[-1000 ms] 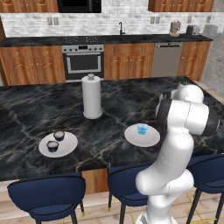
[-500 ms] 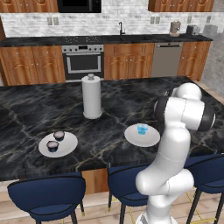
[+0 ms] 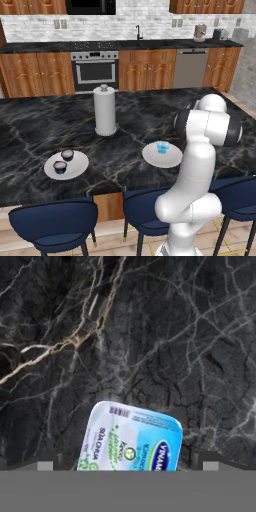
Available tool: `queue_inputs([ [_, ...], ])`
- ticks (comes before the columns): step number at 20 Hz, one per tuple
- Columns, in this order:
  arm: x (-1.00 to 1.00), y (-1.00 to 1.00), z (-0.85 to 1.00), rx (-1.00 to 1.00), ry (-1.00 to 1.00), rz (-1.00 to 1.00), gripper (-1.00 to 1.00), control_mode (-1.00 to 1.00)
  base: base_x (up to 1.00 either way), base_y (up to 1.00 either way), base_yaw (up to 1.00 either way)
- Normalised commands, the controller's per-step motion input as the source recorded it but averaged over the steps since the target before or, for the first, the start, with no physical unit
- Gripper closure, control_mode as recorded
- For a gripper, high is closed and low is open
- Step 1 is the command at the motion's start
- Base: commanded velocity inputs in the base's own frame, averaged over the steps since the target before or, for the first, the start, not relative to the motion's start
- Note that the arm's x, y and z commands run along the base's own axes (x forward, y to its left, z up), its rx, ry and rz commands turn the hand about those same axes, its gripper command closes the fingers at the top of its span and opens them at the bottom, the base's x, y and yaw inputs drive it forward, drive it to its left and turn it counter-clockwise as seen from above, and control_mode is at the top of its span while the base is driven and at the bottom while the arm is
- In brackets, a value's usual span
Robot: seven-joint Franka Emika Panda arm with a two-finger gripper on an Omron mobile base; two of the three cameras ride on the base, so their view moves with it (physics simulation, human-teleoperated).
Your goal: Place two yogurt containers on each plate.
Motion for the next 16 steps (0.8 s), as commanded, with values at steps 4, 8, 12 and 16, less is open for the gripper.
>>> queue_inputs([
  [4,0.19,0.01,-0.09,0.00,0.00,0.00,-1.00,-1.00,0.00,0.00,0.00],
  [8,0.09,0.00,-0.26,0.00,0.00,0.00,-1.00,-1.00,0.00,0.00,0.00],
  [12,0.05,0.00,-0.27,0.00,0.00,0.00,-1.00,-1.00,0.00,0.00,0.00],
  [16,0.00,0.00,-0.14,0.00,0.00,0.00,-1.00,-1.00,0.00,0.00,0.00],
])
